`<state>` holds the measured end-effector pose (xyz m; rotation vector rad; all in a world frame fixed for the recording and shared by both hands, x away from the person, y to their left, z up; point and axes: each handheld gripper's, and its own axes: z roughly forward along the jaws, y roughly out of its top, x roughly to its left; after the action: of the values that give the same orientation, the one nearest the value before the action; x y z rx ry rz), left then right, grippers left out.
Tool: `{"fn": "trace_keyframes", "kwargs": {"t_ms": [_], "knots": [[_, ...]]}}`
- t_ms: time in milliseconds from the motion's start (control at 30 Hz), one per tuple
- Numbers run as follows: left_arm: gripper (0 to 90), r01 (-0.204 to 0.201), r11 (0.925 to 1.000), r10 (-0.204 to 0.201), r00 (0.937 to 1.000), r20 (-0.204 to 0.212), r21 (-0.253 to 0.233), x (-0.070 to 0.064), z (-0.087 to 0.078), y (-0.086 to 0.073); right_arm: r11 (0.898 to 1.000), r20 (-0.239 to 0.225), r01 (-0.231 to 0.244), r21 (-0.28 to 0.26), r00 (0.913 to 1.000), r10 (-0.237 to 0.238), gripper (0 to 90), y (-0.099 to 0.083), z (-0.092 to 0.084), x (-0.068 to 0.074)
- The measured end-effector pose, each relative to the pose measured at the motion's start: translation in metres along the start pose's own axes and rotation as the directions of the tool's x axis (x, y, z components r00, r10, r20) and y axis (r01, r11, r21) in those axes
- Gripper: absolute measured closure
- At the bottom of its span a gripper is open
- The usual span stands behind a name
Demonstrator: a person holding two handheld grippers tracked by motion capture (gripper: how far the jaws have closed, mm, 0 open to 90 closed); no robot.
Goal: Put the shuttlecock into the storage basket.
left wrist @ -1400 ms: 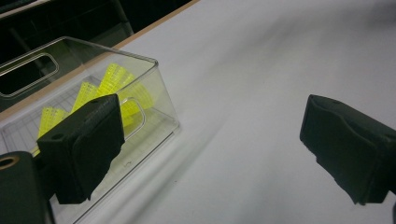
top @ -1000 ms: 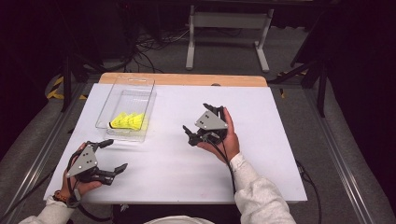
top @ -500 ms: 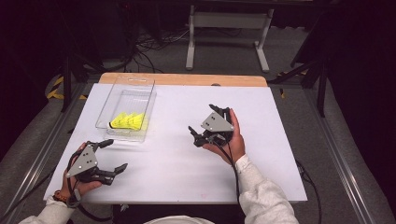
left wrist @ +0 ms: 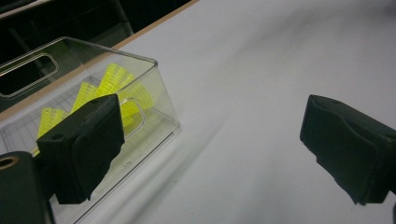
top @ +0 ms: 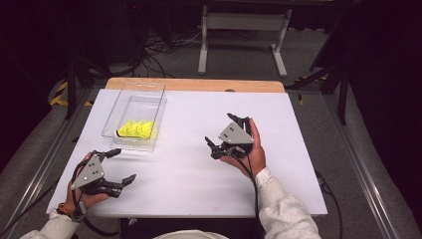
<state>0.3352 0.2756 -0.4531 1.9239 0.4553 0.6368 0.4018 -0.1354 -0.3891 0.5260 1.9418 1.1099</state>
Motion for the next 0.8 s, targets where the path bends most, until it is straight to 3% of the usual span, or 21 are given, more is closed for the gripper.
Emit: {"fn": "trace_keyframes", "kwargs": {"t_ms": [800], "knots": [[7.2,-0.004,1.0000,0.004,1.0000,-0.005,0.000,0.000,0.000,0.000,0.999,0.000,0.028,0.017,0.9996,-0.028,3.5,-0.016,-0.019,0.004]]}}
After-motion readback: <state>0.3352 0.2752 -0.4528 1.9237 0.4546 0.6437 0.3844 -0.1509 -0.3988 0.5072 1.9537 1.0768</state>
